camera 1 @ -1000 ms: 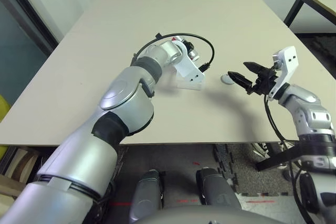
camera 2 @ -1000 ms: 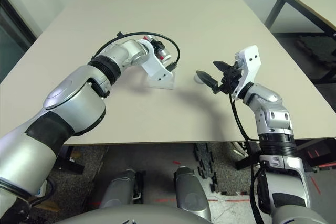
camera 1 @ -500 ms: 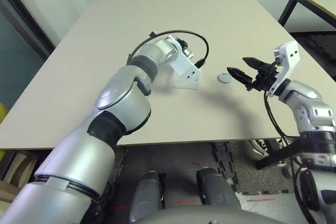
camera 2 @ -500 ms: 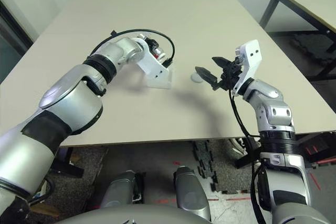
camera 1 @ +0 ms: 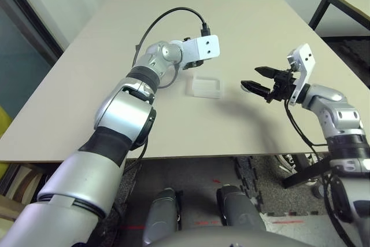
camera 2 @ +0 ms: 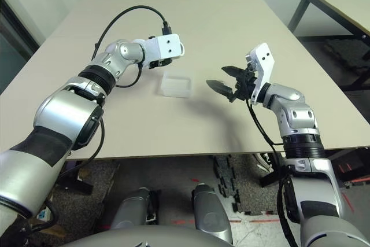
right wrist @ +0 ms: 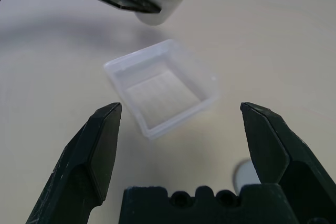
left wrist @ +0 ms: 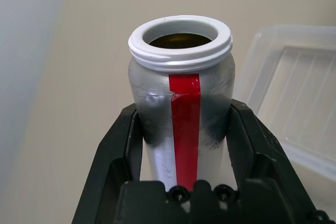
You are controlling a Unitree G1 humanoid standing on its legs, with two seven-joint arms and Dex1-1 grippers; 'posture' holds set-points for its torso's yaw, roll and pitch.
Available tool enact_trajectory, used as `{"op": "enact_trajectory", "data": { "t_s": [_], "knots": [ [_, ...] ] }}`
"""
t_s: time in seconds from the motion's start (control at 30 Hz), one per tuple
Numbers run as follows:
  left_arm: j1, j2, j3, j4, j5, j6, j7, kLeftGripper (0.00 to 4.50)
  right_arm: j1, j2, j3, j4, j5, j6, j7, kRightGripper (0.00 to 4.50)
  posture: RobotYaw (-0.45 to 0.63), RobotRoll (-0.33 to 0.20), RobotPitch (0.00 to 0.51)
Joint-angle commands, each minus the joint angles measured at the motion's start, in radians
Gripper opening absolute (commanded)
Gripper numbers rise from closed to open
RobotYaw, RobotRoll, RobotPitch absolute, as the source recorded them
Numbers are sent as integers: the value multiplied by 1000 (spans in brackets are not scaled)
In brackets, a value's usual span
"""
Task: Pour the medicine from the bottle into the box.
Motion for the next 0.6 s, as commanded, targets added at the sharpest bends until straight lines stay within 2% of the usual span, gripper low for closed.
{"op": "enact_trajectory", "data": {
  "t_s": [0.03, 0.3, 0.43, 0.6],
  "knots": [
    [34, 29, 61, -26, -75, -5, -44, 2448, -36, -24, 21, 48, -29, -26, 44, 4500, -68, 0, 54],
    [115, 84, 176, -82, -206, 10, -88, 2448, -82, -26, 47, 119, -72, -67, 102, 4500, -41, 0, 65],
    [165, 67, 307, -128, -366, 82, -149, 2448, -98, -24, 48, 144, -77, -77, 113, 4500, -32, 0, 70],
    [237, 43, 386, -198, -477, 146, -154, 2448, -109, -21, 51, 160, -83, -84, 124, 4500, -29, 0, 75]
  ]
}}
